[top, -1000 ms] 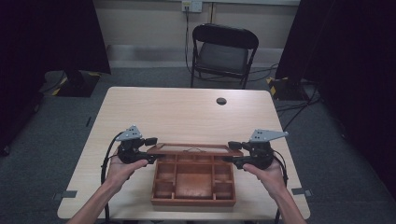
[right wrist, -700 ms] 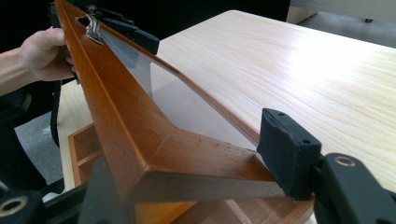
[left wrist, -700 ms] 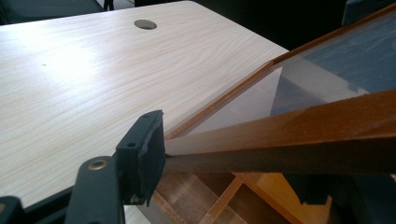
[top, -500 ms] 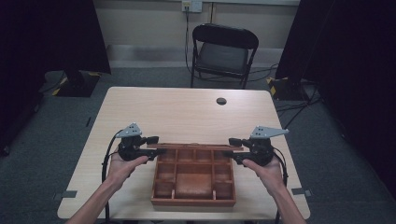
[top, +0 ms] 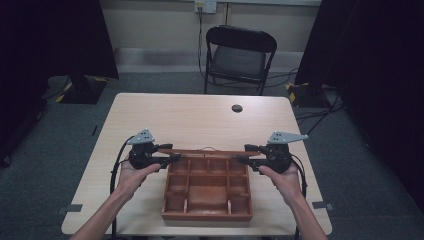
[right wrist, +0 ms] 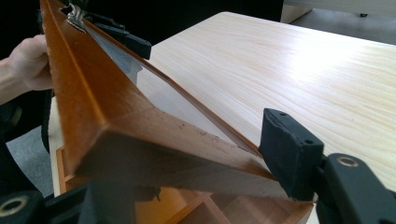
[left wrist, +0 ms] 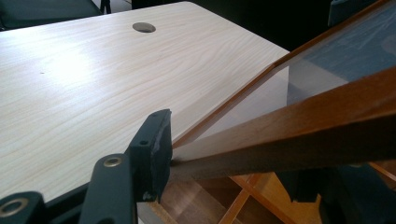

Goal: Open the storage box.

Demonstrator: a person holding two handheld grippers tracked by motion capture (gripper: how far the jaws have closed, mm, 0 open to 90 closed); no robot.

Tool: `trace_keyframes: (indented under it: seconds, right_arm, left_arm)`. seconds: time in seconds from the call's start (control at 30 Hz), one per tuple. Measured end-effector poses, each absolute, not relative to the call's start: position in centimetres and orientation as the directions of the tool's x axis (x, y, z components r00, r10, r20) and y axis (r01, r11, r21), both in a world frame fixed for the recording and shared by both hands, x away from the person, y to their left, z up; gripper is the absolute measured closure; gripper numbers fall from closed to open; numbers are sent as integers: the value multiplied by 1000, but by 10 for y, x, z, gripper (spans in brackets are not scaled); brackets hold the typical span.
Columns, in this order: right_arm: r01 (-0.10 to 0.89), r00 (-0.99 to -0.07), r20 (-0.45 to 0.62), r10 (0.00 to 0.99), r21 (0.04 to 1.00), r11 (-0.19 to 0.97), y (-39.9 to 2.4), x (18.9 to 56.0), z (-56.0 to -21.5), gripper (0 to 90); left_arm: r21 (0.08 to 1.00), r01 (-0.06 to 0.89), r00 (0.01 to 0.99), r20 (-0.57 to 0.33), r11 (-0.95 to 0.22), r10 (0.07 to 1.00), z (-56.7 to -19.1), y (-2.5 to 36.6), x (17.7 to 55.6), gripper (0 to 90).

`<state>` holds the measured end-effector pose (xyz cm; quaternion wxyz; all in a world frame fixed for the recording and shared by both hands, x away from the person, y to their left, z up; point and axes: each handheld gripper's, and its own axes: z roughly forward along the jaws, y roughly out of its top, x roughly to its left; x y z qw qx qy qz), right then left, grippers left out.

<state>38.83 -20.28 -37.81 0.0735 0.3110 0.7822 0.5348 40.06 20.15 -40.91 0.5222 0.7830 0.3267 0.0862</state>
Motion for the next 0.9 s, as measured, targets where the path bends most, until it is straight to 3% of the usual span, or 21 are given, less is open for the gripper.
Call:
trace_keyframes:
  seconds: [0.9]
  right_arm:
    - [424, -763, 207, 612, 875, 233, -204, 406, -387, 462]
  left_arm:
    - [884, 414, 756, -203, -215, 622, -409, 201, 416, 460]
